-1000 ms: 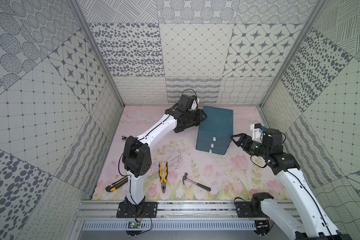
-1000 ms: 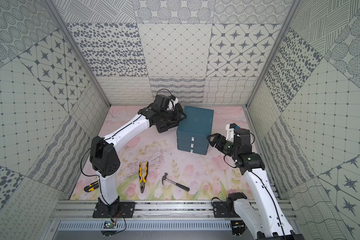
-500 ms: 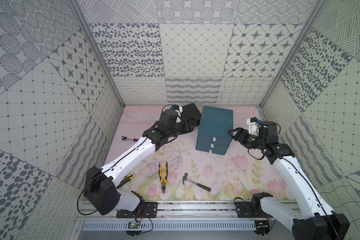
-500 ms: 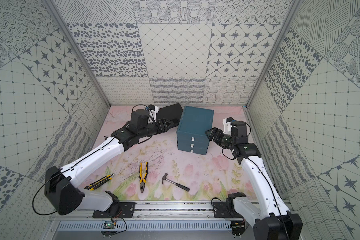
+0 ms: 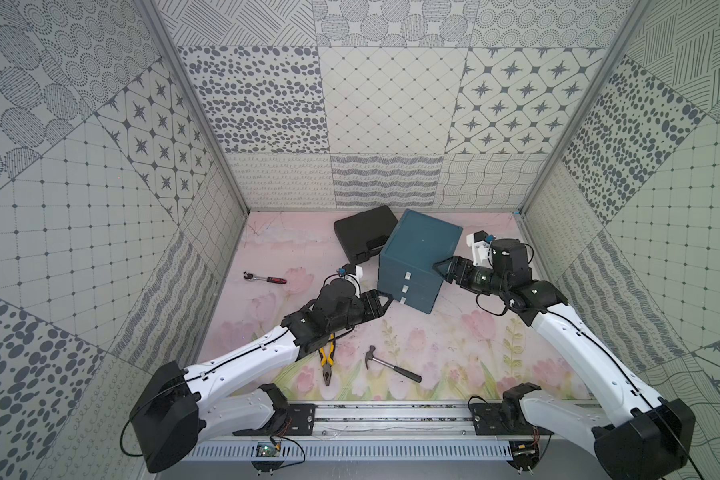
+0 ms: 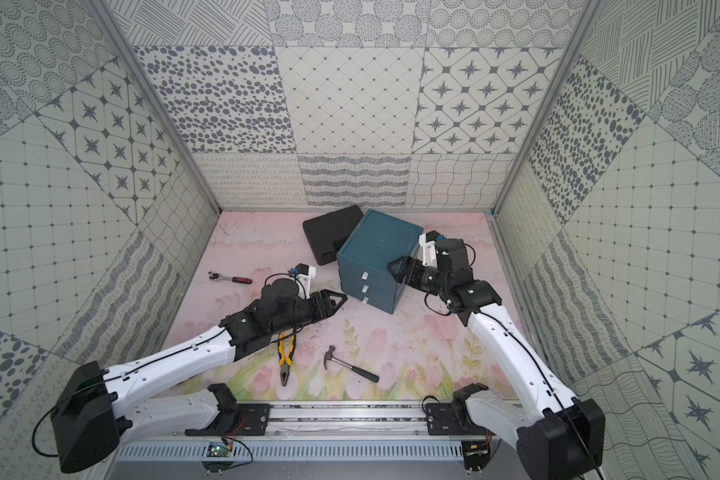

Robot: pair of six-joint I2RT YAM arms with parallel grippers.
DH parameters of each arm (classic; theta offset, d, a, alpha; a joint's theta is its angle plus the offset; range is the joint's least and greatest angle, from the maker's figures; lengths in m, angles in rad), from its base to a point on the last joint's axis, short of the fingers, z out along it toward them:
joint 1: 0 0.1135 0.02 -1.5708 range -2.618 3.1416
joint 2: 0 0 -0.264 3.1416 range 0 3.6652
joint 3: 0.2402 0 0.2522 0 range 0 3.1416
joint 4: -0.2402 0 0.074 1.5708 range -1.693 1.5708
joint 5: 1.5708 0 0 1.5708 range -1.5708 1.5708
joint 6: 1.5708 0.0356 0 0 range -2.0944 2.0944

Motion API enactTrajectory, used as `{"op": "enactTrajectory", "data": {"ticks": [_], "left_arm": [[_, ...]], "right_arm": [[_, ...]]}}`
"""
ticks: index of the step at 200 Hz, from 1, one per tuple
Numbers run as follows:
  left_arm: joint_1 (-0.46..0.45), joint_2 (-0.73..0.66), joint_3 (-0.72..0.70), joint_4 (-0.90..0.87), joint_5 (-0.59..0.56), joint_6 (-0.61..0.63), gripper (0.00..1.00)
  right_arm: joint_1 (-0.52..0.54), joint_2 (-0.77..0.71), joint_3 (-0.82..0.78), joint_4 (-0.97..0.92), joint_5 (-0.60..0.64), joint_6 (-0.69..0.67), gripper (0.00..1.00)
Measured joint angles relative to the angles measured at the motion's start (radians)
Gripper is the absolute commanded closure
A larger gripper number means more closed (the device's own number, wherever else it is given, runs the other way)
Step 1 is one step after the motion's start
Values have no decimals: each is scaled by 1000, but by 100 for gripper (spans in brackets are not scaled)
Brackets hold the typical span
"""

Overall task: Take the cookies out of the drawer
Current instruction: Adjust the storage box at the center of the board, then open the drawer in the storage box.

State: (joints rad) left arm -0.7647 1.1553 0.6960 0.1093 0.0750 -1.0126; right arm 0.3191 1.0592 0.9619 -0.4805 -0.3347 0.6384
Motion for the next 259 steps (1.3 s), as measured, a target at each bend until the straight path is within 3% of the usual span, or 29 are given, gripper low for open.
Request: {"op": "enactTrajectory", "data": {"ticks": [65,119,159,202,214,259], "left_arm": [[-70,192,-5,338,-11,-142,42],[-106,294,37,517,-98,-215,49],[-107,331,64,571,-153,-253,60],[-108,361,83,597,-193,-298,65],[-108,368,87,598,-201,-316,63],[-111,371,82,585,-229,-381,39]], "right_arm": [[-2,-290,-97,-36,151,27,23],[-2,-294,-101,-70,161,59,23],[-2,-286,-100,-75,160,66,23],[-2,-277,-100,-82,160,65,24],[-2,-277,-100,-84,161,65,24],[-2,-291,-100,-87,168,55,24]]}}
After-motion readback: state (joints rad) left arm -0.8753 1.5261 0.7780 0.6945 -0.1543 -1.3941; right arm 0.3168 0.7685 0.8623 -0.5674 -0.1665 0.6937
